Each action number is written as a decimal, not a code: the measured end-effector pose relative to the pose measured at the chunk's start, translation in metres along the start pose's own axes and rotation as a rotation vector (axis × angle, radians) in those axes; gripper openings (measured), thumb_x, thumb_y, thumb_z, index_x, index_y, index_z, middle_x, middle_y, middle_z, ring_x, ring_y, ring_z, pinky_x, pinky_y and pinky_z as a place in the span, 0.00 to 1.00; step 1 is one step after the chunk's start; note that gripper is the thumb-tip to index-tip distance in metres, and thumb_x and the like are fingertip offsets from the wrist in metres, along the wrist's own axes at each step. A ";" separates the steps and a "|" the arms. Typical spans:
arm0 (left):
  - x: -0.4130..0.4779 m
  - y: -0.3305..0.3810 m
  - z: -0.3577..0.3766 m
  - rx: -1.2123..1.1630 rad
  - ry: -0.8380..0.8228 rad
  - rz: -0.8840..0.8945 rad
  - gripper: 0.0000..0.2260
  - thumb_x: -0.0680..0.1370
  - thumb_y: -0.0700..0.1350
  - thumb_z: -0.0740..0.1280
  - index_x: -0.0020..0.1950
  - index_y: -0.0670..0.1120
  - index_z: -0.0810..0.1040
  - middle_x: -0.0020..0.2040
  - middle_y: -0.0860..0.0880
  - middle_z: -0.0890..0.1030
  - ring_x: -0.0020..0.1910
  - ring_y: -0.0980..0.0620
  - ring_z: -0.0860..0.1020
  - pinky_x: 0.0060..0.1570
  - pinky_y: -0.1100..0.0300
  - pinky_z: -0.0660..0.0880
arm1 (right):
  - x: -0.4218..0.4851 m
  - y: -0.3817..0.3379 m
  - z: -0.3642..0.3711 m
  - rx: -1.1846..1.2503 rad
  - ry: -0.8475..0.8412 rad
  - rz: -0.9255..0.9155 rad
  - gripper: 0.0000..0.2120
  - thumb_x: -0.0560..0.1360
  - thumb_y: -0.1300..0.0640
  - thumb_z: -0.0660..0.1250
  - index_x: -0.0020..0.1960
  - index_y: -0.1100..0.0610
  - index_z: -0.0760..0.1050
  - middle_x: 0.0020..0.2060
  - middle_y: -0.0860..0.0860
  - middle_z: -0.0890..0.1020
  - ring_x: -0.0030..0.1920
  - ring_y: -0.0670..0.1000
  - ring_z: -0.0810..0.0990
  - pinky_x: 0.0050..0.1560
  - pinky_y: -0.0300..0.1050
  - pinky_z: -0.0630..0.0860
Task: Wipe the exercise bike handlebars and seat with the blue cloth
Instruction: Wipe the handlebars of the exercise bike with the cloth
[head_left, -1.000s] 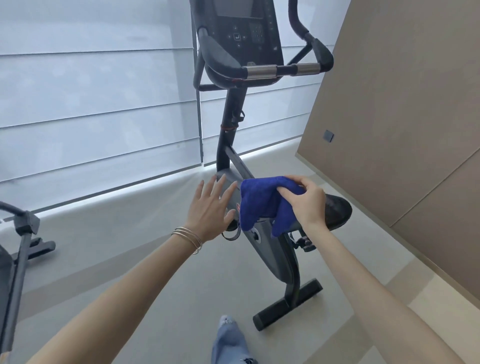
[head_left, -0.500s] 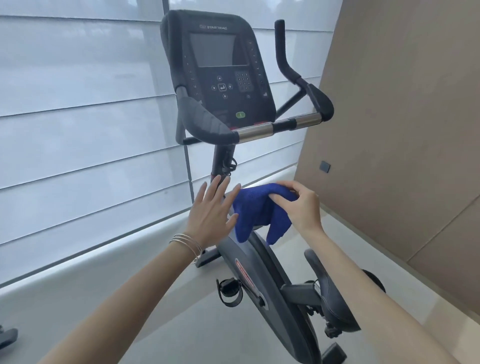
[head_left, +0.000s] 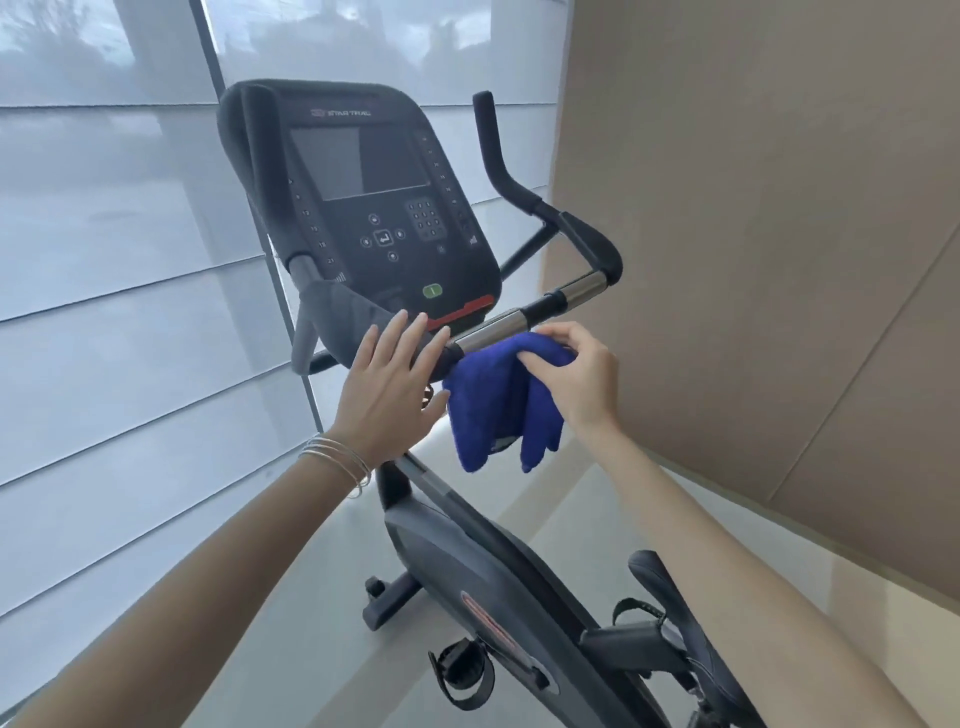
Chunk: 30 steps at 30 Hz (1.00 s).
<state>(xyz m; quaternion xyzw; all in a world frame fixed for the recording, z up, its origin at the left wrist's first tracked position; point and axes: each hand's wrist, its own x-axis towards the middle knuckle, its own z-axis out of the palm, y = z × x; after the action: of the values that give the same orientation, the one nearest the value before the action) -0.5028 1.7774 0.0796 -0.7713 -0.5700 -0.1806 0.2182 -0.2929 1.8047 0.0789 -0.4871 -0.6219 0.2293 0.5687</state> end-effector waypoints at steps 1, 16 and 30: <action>0.003 -0.007 0.001 -0.002 -0.010 0.011 0.28 0.75 0.53 0.63 0.72 0.45 0.64 0.73 0.41 0.67 0.73 0.40 0.62 0.71 0.42 0.58 | 0.004 -0.004 0.006 -0.011 0.030 -0.002 0.10 0.69 0.59 0.73 0.45 0.47 0.75 0.37 0.38 0.81 0.39 0.35 0.79 0.38 0.24 0.72; 0.011 -0.059 0.015 -0.054 -0.007 0.136 0.25 0.75 0.57 0.62 0.68 0.44 0.71 0.68 0.41 0.73 0.69 0.41 0.69 0.71 0.42 0.60 | 0.000 -0.014 0.081 -0.102 0.205 0.010 0.10 0.74 0.57 0.70 0.54 0.58 0.76 0.49 0.52 0.83 0.49 0.50 0.80 0.51 0.41 0.78; 0.030 -0.050 0.018 -0.056 -0.009 0.128 0.24 0.74 0.59 0.58 0.63 0.46 0.74 0.63 0.44 0.77 0.66 0.42 0.72 0.68 0.42 0.64 | 0.011 0.018 0.060 -0.216 -0.047 -0.048 0.19 0.73 0.65 0.69 0.63 0.59 0.74 0.60 0.55 0.68 0.57 0.49 0.72 0.54 0.22 0.68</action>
<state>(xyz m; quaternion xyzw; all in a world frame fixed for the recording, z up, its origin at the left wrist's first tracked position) -0.5418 1.8238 0.0870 -0.8128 -0.5152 -0.1787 0.2048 -0.3412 1.8380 0.0537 -0.5249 -0.6678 0.1584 0.5035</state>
